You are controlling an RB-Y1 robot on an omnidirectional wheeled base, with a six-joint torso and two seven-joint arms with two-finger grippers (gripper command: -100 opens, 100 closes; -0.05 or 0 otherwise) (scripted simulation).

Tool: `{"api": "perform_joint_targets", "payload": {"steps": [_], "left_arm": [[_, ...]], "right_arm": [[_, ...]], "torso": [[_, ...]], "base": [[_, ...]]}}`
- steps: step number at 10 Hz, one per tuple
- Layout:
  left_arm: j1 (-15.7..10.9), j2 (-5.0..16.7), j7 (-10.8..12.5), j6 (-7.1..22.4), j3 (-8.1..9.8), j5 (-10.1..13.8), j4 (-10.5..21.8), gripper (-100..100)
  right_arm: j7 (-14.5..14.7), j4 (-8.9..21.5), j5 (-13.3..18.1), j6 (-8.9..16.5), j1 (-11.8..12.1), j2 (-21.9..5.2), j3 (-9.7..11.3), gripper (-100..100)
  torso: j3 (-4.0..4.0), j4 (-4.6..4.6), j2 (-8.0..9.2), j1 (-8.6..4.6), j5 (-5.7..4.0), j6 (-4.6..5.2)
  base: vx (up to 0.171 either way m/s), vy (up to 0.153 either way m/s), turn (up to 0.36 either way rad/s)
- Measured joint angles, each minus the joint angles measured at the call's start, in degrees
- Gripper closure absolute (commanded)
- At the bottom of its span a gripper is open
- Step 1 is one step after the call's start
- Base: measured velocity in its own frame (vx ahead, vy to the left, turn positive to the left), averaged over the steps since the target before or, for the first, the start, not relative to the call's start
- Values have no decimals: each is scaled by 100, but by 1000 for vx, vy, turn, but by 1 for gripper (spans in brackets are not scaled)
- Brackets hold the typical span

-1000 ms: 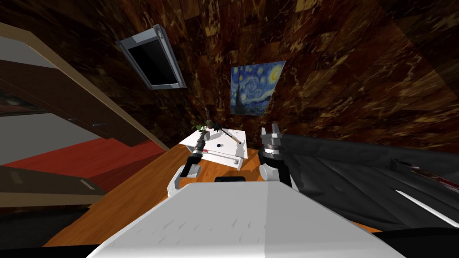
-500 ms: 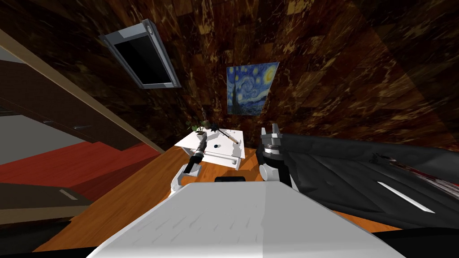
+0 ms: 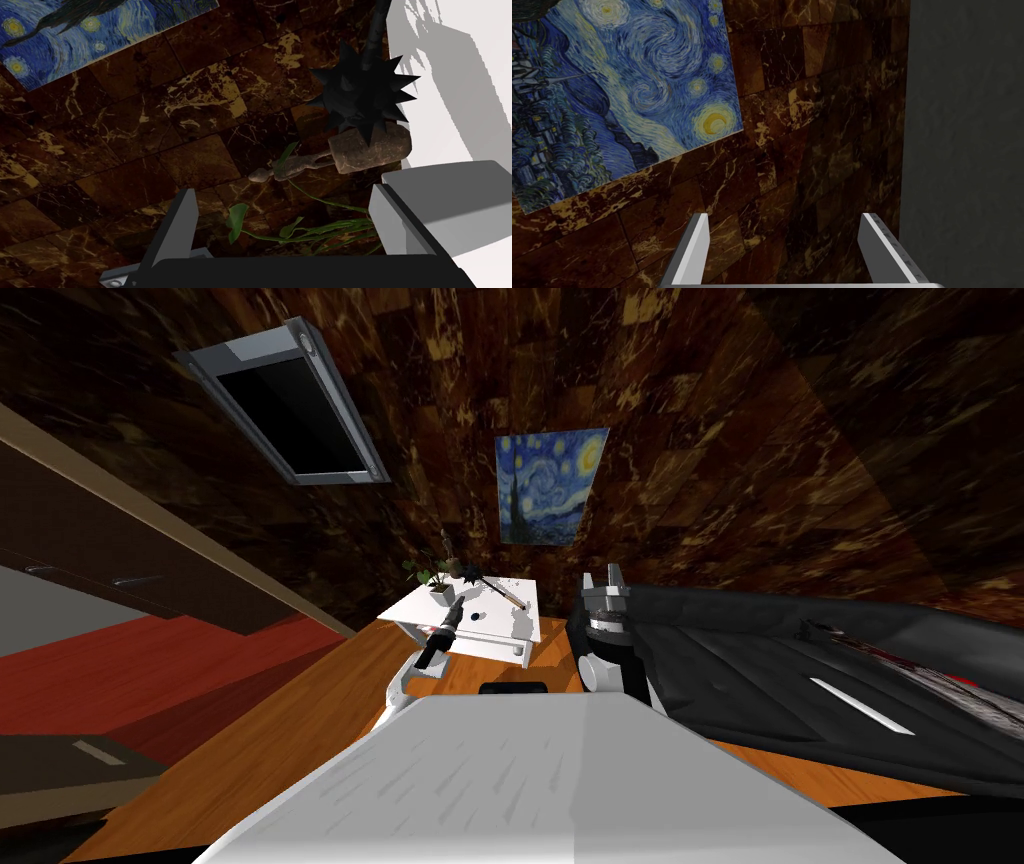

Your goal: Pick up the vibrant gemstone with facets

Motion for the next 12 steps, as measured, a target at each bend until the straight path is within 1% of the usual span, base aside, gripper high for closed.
{"api": "perform_joint_targets", "payload": {"steps": [1,2,3,5,6,7,8,9,10,11,12], "left_arm": [[-97,30,-5,91,-34,-4,174,-100],[-108,69,1,139,-52,3,318,-100],[-248,151,22,211,-77,20,548,-100],[-412,254,45,423,-124,34,864,-100],[-419,237,27,552,-141,15,915,-100],[-458,255,27,585,-147,21,1015,-100],[-573,309,36,622,-172,27,1216,-100],[-595,384,59,687,-191,49,1323,-100],[-710,426,65,789,-216,46,1498,-100],[-756,462,68,863,-232,50,1652,-100],[-869,549,87,952,-268,70,1840,-100]], "right_arm": [[0,0,0,0,0,0,0,0],[0,0,0,0,0,0,0,0],[0,0,0,0,0,0,0,0],[0,0,0,0,0,0,0,0],[0,0,0,0,0,0,0,0],[0,0,0,0,0,0,0,0],[0,0,0,0,0,0,0,0],[0,0,0,0,0,0,0,0],[0,0,0,0,0,0,0,0],[0,0,0,0,0,0,0,0],[0,0,0,0,0,0,0,0]], "torso": [[1,1,2,-7,-1,2],[2,1,3,-4,-1,-1],[0,1,0,-7,-2,2],[-1,0,-3,-7,-2,2],[1,0,1,-4,-1,-1],[3,1,5,4,0,-2],[2,1,3,1,0,1],[2,1,4,0,-1,-1],[1,1,0,-5,-1,1],[1,0,1,-4,-2,-2],[0,1,-1,-7,-2,1]], "base": [[10,-46,-52],[19,-54,-101],[21,-45,-56],[22,-48,-82],[5,-19,11],[11,-34,-97],[13,-38,-76],[21,-48,-107],[20,-47,-57],[25,-56,-112],[24,-47,-50]]}}
